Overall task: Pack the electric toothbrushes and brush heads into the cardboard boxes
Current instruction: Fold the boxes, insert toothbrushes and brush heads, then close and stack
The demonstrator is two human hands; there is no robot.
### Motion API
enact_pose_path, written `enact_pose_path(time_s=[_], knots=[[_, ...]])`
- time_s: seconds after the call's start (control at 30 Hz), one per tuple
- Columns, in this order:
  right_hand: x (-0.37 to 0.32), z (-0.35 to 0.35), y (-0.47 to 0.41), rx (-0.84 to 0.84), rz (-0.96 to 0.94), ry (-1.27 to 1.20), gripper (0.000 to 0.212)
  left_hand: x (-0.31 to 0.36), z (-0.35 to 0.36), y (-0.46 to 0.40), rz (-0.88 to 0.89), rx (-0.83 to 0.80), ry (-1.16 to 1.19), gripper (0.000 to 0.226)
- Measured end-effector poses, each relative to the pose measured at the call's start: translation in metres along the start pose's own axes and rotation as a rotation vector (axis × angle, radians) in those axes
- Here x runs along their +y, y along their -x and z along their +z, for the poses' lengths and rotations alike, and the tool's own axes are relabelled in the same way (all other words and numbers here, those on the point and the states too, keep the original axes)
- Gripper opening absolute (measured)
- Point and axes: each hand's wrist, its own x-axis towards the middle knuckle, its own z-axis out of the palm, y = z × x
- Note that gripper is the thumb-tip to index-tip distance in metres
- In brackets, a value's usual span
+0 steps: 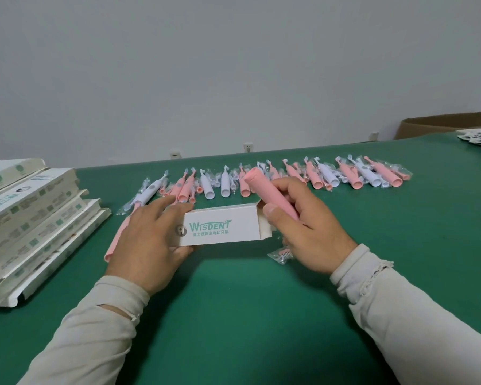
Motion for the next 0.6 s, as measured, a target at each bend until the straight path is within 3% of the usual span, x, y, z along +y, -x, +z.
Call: enact_pose_path(time_s=[0.17,0.37,0.5,0.6], knots=[[0.001,0.0,0.0,-0.021,0.04,-0.128,0.017,-0.003,0.0,0.0,0.023,0.01,0.058,0.066],[0.003,-0.005,-0.001,-0.058,0.122,-0.314,0.025,-0.006,0.004,-0.002,-0.038,-0.035,0.217,0.061],[0.005,-0.01,-0.001,-0.06,0.116,-0.27,0.044,-0.01,0.006,-0.003,-0.14,-0.051,0.36,0.059],[0.009,-0.011,-0.002,-0.079,0.117,-0.148,0.047,-0.01,0.005,-0.003,-0.1,-0.003,0.316,0.058]])
